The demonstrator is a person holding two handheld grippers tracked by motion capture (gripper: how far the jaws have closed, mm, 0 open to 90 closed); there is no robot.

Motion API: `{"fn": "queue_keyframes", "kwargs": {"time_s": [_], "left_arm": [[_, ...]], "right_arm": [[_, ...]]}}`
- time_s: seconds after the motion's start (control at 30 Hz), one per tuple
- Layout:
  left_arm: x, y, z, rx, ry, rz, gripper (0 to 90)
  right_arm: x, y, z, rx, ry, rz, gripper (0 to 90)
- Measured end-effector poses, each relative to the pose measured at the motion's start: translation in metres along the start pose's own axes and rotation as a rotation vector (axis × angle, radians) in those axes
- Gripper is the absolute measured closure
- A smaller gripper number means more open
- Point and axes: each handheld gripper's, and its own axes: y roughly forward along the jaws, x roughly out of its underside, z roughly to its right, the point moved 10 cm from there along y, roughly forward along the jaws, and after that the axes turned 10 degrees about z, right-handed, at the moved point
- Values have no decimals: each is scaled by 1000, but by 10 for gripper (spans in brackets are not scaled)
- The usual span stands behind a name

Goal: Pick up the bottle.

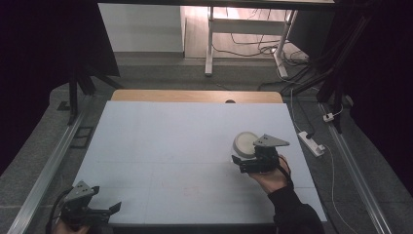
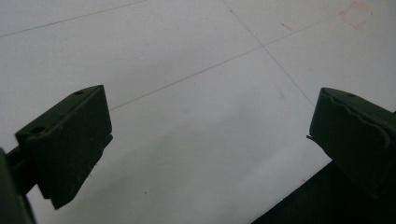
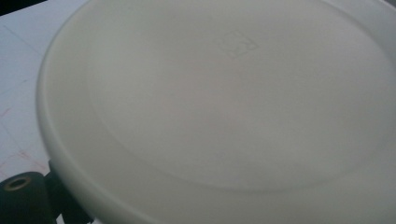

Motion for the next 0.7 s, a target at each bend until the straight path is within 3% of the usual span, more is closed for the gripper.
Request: {"fn": "queue_keyframes", "kwargs": {"time_s": [0.7], "left_arm": [[0,0,0,1,3,-1,3]], "right_arm": [[-7,17,-56,-132,-63,-17,64]]}}
